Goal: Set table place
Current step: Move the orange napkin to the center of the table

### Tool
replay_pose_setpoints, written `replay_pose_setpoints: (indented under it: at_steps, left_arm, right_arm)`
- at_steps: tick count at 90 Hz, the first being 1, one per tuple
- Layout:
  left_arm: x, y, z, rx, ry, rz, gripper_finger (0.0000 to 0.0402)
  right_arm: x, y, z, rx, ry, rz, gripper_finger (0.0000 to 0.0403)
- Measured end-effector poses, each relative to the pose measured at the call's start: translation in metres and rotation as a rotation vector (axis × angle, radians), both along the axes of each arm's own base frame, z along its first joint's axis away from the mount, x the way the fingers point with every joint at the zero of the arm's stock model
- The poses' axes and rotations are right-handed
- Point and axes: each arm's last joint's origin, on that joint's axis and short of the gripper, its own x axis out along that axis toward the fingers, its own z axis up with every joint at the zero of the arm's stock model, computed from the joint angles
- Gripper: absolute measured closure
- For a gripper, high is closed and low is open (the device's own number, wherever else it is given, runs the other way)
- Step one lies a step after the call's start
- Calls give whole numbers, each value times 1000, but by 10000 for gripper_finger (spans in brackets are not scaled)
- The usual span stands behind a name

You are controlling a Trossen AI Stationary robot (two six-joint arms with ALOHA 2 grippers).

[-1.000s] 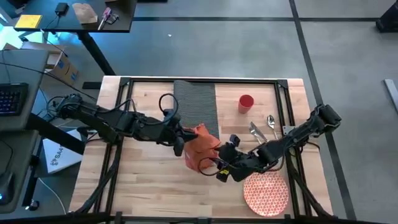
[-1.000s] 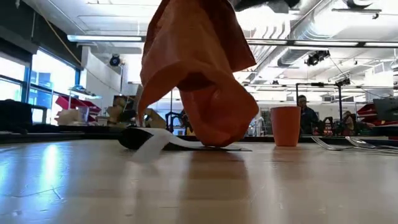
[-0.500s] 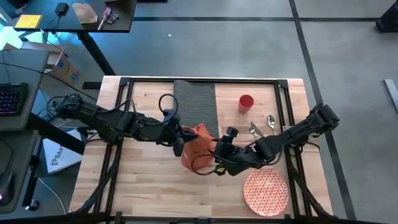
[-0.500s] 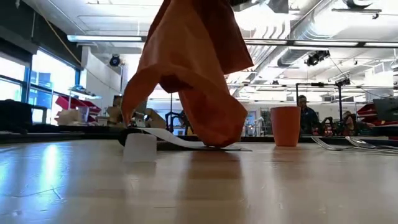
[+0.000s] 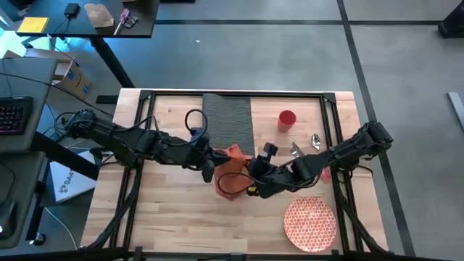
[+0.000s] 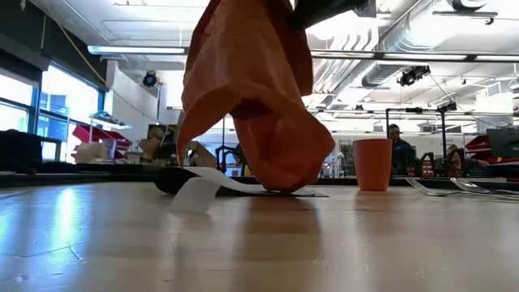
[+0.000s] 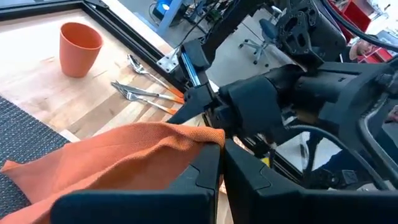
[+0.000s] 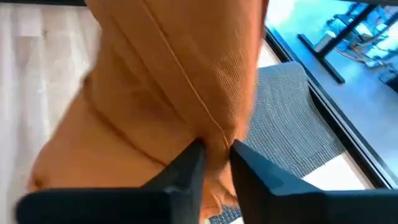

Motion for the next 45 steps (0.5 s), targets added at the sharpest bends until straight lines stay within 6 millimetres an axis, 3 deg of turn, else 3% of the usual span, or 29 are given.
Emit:
replay_pose_setpoints:
  at_steps: [26, 45]
  left_arm:
    - [-5, -3, -8, 33, 87, -22, 400]
    - [-10, -13, -42, 64, 355, -113, 353]
  right_arm:
    - [0, 2, 25, 58, 19, 43, 402]
    - [-3, 5, 20, 341, 154, 169, 403]
